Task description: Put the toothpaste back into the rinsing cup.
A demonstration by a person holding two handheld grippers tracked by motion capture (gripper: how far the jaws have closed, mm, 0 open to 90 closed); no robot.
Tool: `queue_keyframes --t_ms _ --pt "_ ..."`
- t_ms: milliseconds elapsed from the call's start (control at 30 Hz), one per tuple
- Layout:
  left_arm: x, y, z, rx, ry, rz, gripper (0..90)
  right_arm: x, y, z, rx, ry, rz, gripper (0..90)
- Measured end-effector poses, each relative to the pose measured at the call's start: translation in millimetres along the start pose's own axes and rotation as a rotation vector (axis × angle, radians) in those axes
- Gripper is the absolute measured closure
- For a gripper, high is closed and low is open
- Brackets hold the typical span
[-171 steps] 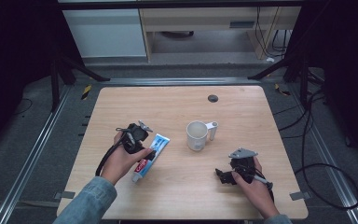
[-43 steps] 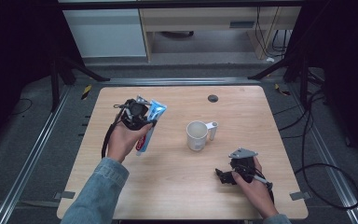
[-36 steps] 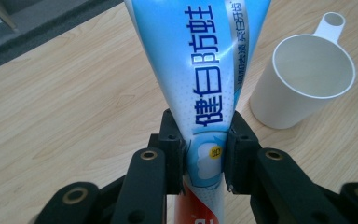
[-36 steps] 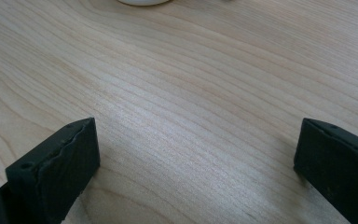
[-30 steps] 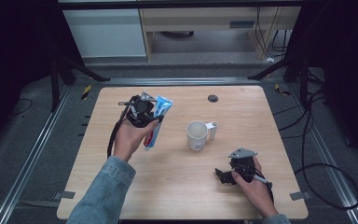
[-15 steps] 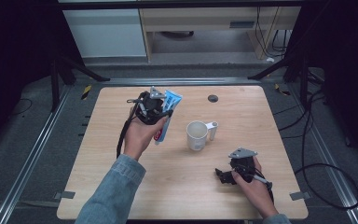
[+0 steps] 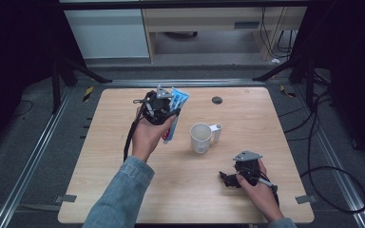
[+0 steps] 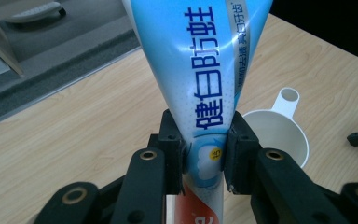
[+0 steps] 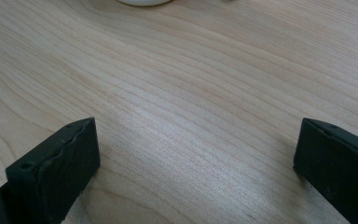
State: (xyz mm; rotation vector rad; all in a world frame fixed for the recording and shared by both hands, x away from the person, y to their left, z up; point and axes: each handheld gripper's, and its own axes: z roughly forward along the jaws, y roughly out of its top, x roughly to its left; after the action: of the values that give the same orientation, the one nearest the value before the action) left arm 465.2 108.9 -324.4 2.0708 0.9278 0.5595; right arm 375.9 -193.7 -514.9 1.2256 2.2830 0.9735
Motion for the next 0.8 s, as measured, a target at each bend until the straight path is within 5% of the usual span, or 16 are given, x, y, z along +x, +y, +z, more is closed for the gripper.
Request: queue_keyframes --t_ms 800 --pt "-14.6 27.9 -9.7 -0.179 0.045 0.026 71.9 0.1 0.1 -0.1 0.001 0.0 0.002 0.5"
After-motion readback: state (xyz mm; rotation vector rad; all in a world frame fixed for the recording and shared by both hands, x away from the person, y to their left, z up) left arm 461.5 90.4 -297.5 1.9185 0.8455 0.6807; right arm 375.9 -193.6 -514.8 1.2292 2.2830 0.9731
